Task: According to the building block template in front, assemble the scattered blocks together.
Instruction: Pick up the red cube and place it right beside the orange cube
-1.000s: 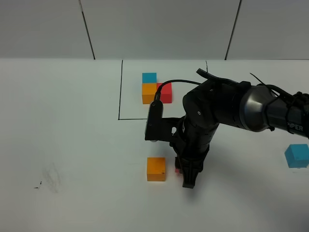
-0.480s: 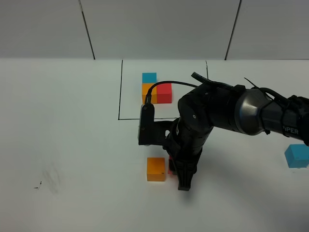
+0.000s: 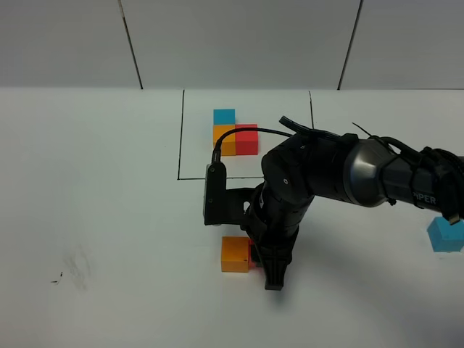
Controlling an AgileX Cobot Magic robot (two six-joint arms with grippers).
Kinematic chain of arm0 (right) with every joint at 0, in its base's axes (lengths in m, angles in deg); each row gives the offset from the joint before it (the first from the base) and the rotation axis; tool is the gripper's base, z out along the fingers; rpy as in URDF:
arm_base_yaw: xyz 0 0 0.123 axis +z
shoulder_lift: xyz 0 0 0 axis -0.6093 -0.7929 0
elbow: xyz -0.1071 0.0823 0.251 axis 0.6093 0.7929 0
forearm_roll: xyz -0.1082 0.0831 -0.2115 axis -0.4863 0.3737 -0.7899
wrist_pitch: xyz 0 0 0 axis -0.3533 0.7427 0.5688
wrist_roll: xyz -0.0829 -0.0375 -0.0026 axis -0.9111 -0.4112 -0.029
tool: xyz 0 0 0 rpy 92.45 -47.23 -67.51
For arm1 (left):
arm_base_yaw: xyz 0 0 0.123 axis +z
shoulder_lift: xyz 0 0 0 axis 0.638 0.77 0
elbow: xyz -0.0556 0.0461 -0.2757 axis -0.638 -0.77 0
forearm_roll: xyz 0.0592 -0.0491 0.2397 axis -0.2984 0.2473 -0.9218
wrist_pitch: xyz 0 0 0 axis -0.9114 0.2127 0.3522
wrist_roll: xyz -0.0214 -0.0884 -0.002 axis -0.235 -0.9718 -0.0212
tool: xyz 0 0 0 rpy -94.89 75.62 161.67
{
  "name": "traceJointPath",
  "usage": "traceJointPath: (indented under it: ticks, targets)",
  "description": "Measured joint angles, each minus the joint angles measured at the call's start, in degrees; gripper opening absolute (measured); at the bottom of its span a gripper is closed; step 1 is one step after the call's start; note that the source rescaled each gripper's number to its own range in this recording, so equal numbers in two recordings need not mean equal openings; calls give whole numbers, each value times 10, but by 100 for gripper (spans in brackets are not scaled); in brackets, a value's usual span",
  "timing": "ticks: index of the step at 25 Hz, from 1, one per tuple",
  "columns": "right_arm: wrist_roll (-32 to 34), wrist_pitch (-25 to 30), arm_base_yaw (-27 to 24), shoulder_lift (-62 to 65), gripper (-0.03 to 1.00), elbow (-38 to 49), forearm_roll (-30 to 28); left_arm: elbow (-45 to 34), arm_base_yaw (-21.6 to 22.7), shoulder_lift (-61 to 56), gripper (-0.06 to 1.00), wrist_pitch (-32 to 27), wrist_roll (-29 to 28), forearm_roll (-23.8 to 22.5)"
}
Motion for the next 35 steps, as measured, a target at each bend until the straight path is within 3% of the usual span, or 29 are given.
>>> traceJointPath:
  ticks: [31,33,35]
  targets:
    - [-8,-4,1,-46,0,-25,-18,0,0,0,60,0,0,0]
    - [2,-1,1,-47,10,-25,-22,0,0,0,60,0,0,0]
    - [21,3,1,-52,36,-25,-27,0,0,0,60,0,0,0]
